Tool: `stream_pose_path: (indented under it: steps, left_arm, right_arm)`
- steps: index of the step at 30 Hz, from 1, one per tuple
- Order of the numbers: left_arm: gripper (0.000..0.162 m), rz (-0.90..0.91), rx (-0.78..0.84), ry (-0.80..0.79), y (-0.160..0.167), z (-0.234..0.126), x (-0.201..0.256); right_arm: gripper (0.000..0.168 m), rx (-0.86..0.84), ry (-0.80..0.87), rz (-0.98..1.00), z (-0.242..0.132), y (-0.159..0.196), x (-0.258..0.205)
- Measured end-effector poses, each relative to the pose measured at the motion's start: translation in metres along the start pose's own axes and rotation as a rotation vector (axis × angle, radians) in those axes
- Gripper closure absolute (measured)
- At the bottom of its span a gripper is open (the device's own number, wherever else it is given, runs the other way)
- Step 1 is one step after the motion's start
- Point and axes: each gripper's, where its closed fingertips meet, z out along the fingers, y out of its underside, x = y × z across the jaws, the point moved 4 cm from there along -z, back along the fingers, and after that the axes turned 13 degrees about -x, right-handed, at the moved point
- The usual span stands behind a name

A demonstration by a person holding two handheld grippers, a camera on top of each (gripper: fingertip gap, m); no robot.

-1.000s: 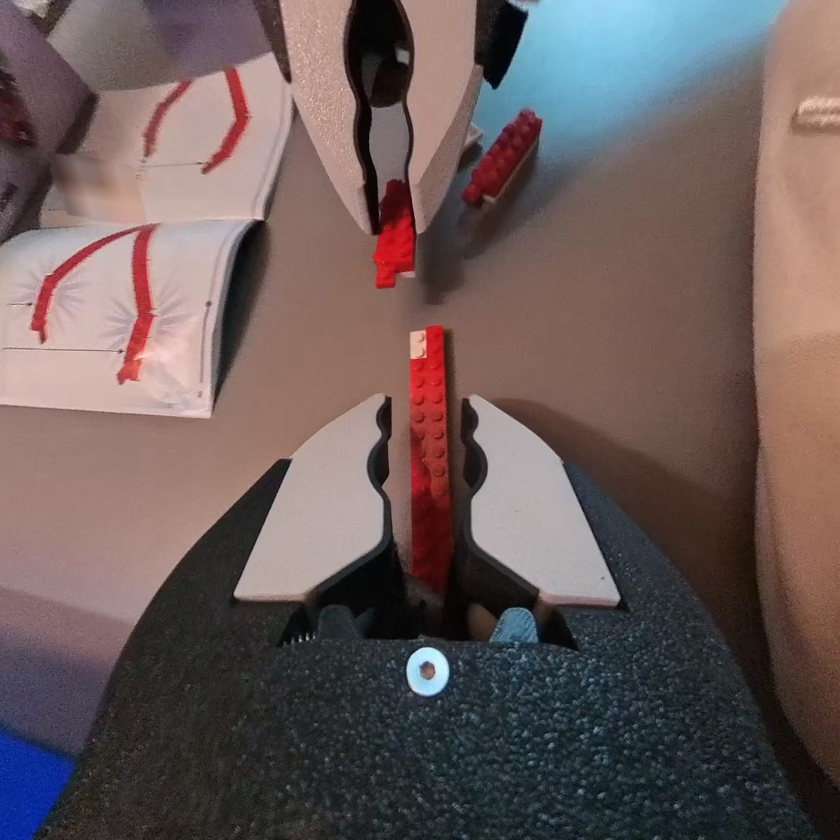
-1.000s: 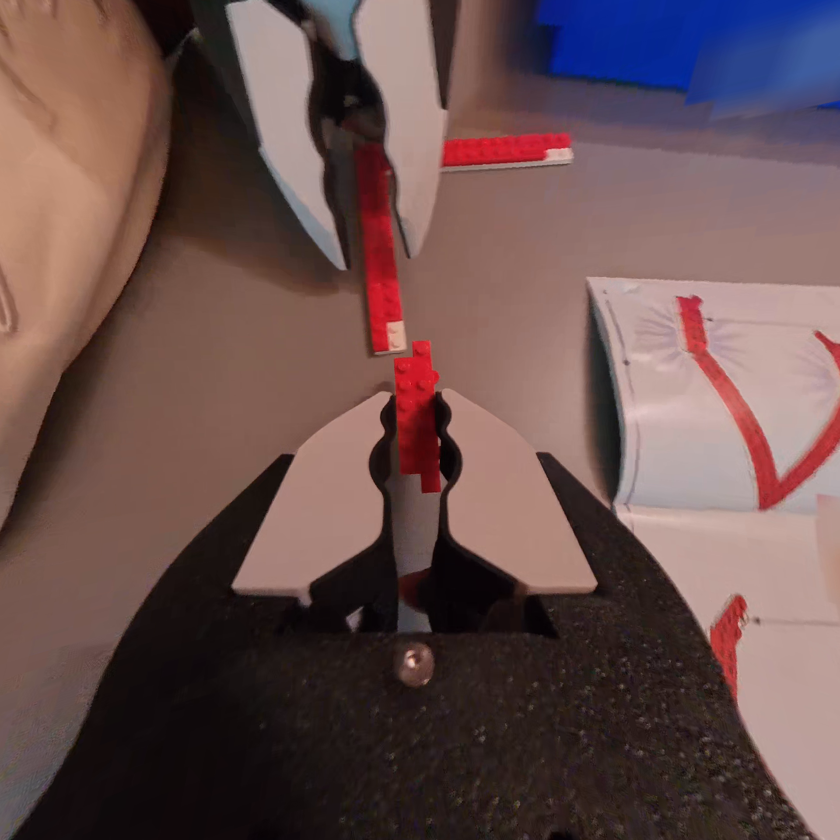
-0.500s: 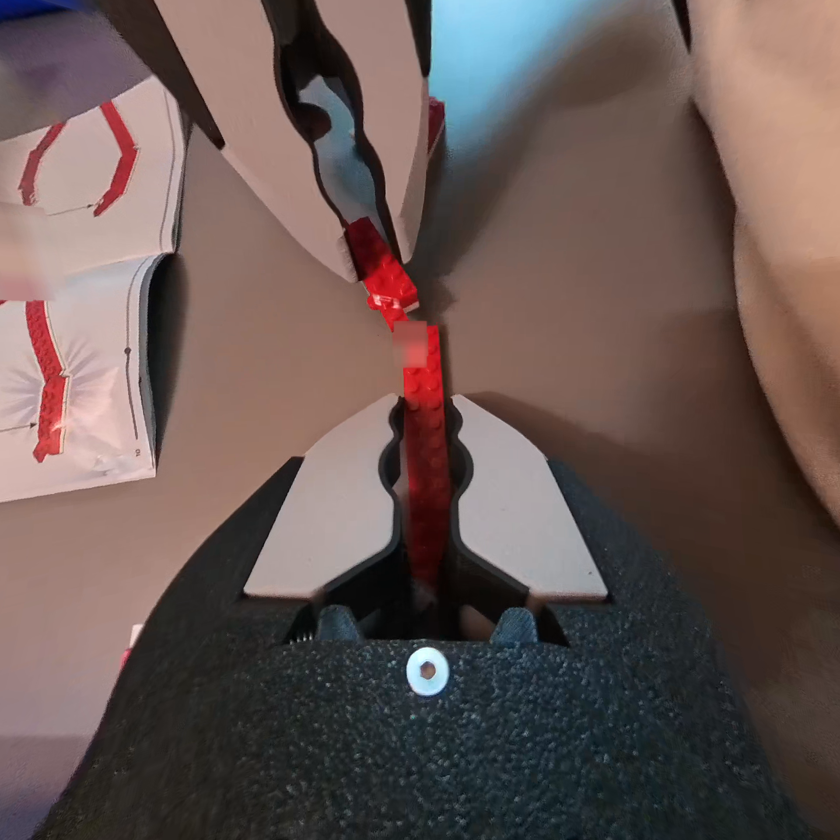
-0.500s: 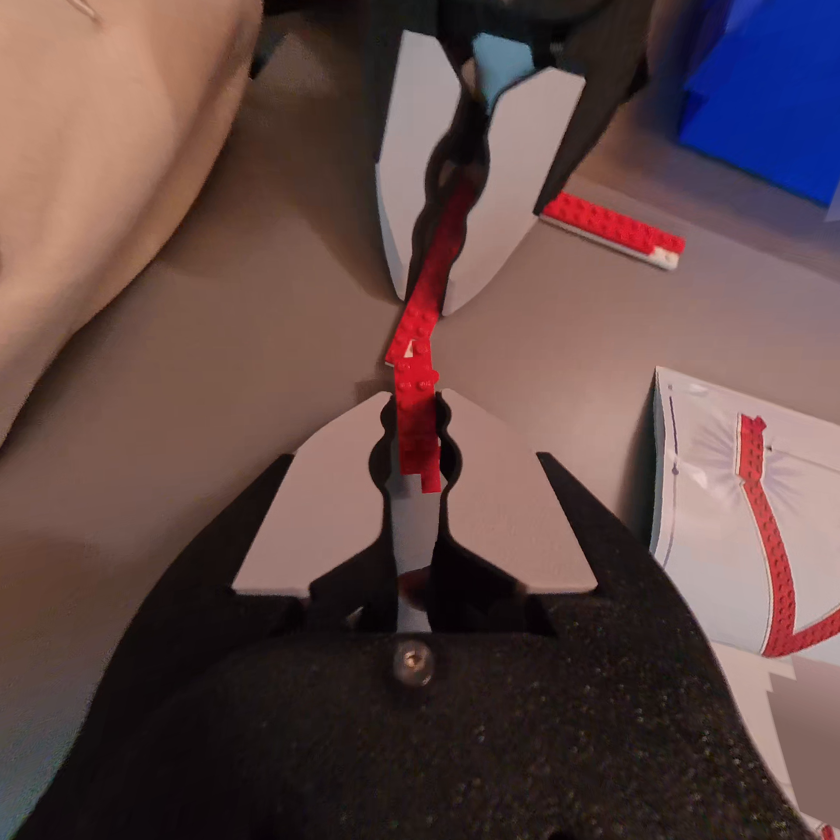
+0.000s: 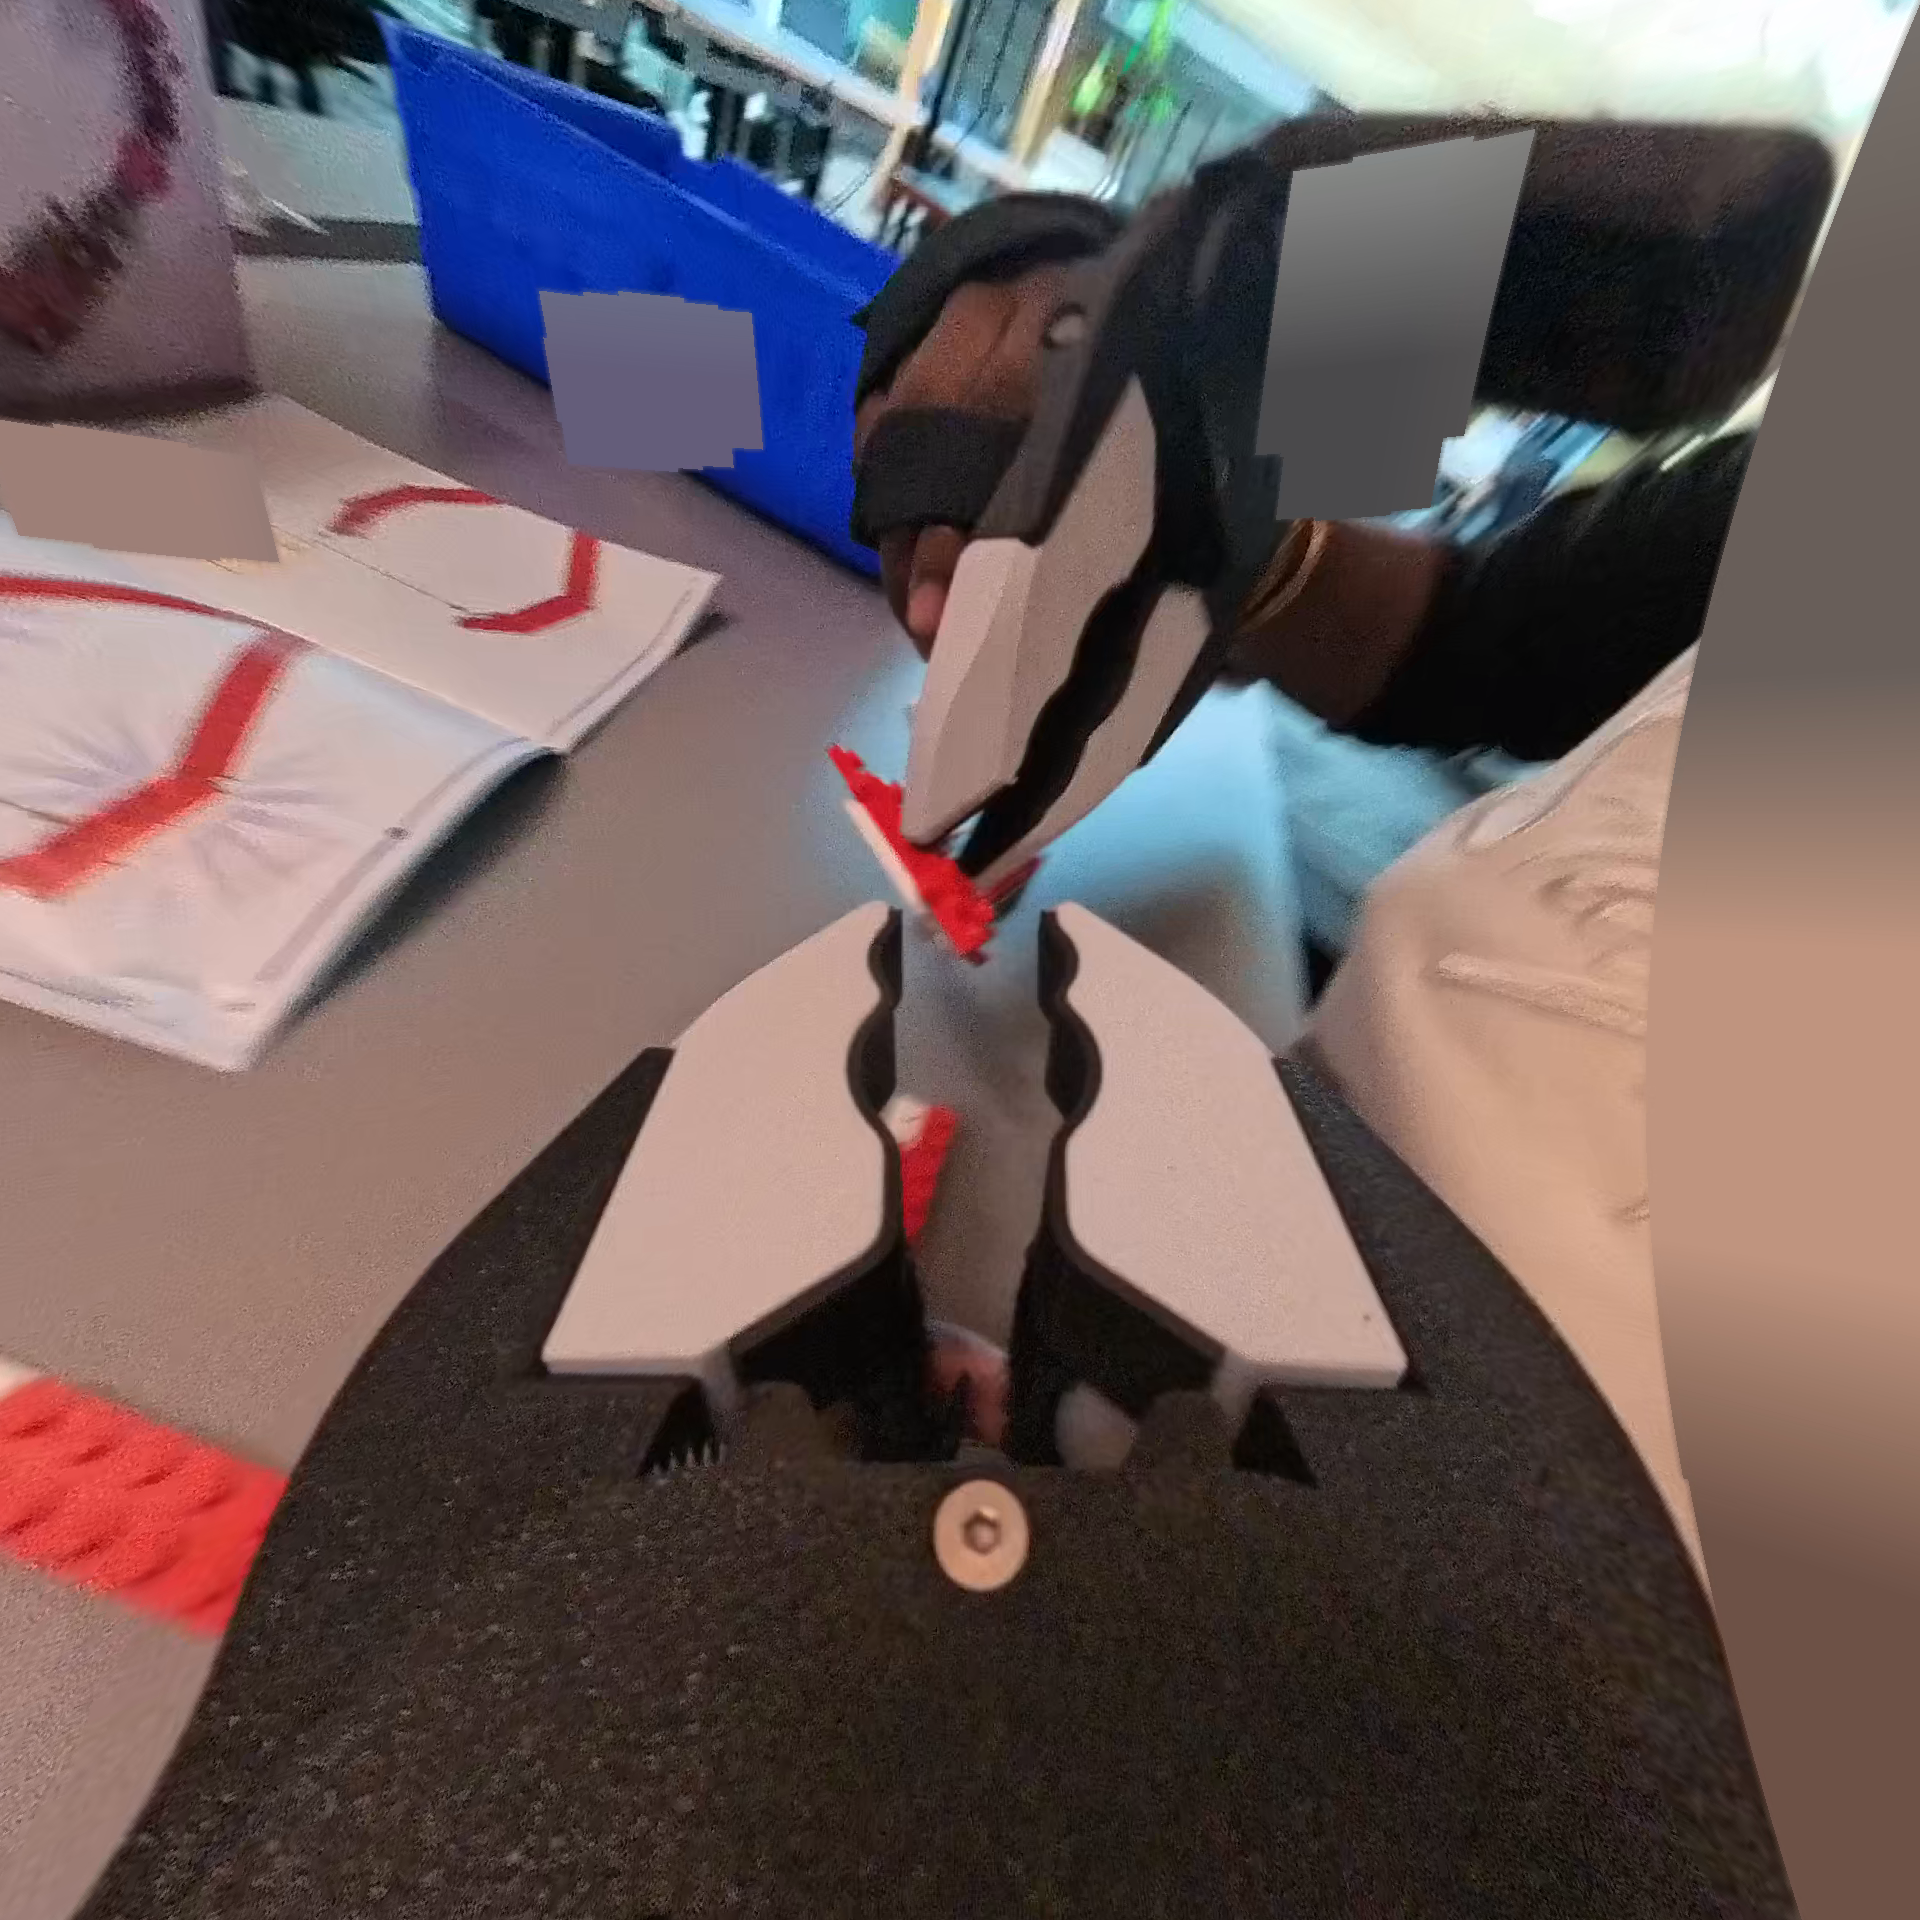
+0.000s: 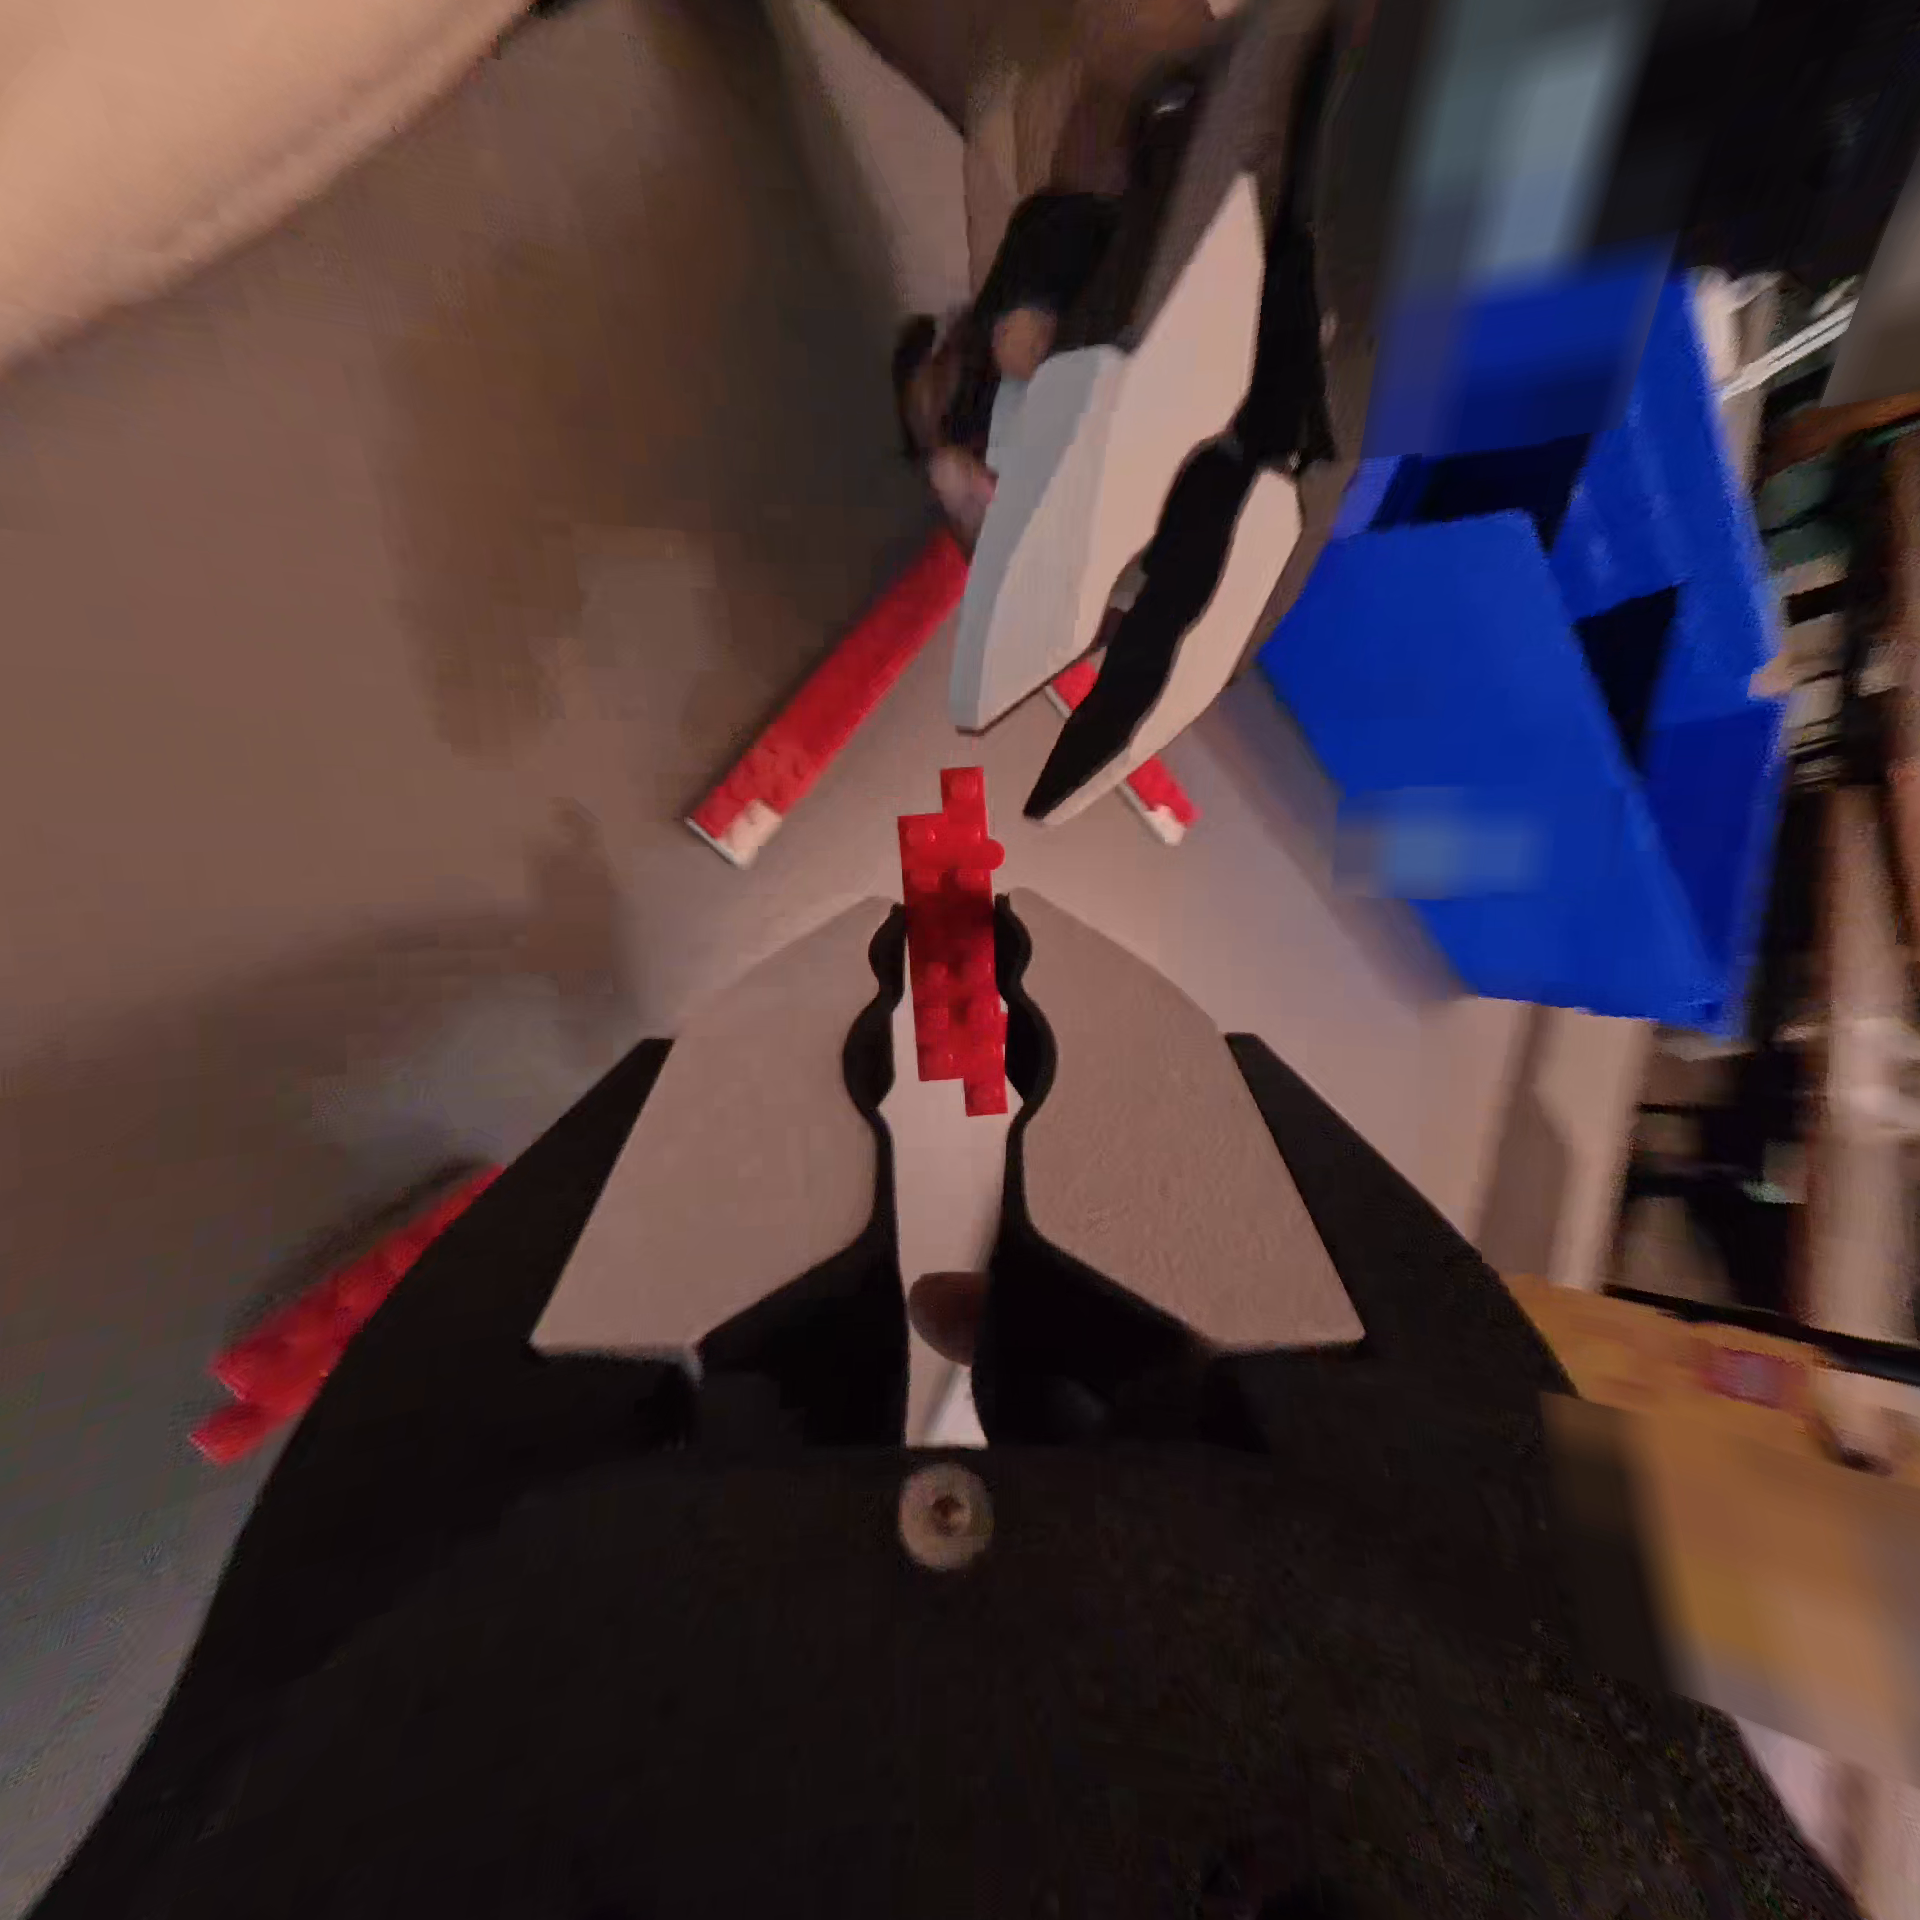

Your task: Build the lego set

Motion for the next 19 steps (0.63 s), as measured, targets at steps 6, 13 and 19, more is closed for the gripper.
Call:
stream_pose_path:
  steps: [6,13,19]
  left_arm:
    - [0.124,-0.133,-0.048,0.071,-0.002,0.008,-0.003]
    - [0.150,-0.126,0.010,0.093,-0.005,0.014,0.003]
    - [0.150,-0.275,0.519,0.149,-0.028,-0.022,-0.013]
  right_arm:
    - [0.152,-0.144,0.112,-0.340,-0.011,-0.016,0.004]
    - [0.140,-0.231,0.274,-0.436,-0.013,-0.024,0.020]
    - [0.142,0.116,0.201,0.821,-0.021,0.008,0.052]
